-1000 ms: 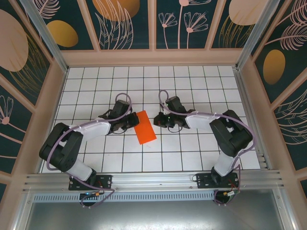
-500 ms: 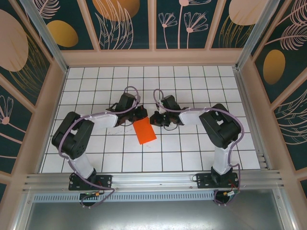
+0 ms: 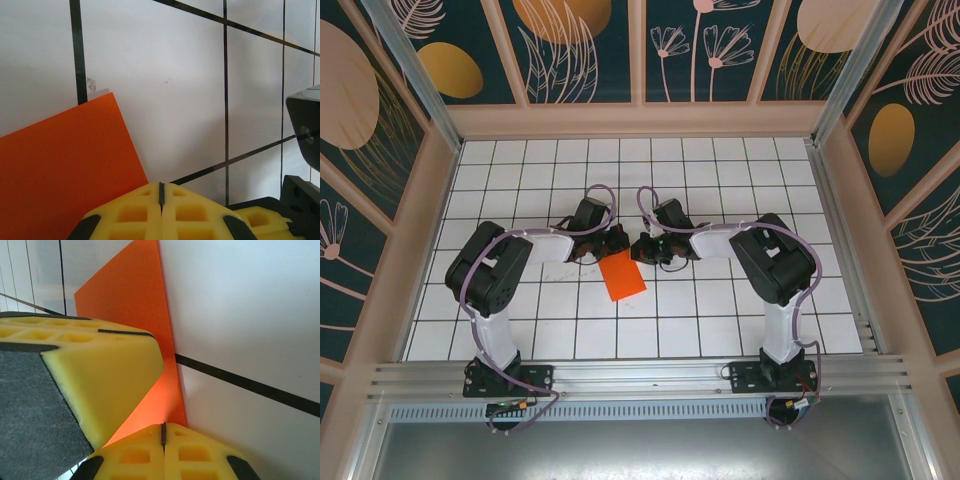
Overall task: Fold a paper plane with a square sheet of paper (pick it up from the middle)
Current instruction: First fold in half a square sheet of paper at the center of the table.
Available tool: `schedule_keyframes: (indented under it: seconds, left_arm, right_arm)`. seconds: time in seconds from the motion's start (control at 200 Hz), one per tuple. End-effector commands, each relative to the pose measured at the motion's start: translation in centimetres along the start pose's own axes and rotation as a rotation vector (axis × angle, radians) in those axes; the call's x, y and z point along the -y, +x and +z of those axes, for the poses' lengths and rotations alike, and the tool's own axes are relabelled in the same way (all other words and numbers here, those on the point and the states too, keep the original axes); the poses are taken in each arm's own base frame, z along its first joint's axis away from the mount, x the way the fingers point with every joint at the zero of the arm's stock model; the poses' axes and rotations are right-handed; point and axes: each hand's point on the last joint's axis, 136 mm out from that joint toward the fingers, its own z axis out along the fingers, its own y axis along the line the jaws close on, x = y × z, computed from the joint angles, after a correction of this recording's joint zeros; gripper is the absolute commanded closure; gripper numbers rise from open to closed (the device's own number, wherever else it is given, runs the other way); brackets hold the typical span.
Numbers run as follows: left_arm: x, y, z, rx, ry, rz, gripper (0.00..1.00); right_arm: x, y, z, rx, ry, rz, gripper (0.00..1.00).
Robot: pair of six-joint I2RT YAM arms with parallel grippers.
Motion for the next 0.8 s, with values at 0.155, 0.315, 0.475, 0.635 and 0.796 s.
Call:
schedule_keyframes:
  seconds: [0.155, 0.315, 0.475, 0.635, 0.796]
  left_arm:
    - [-0.8, 0.2, 0.7, 0.000, 0.003, -0.009, 1.00]
    - [-1.9, 1.1, 1.0, -0.014, -0.023, -0.024, 1.00]
    - [-2.9, 1.7, 1.2, -0.019, -0.043, -0.032, 1.00]
    - [-4.0, 2.3, 1.3, -0.022, -0.075, -0.039, 1.00]
    - [-4.7, 2.7, 1.2, -0.021, -0.095, -0.041, 1.00]
  right_arm:
    - [0.0, 0.4, 1.0, -0.031, 0.007, 0.002, 1.00]
    - [0.5, 0.7, 1.2, -0.042, 0.028, 0.006, 1.00]
    - [0.9, 1.1, 1.1, -0.055, 0.052, -0.001, 1.00]
    - [0.6, 2.7, 0.3, -0.098, 0.030, -0.032, 1.00]
    - [0.7, 5.5, -0.8, -0.155, 0.009, -0.053, 1.00]
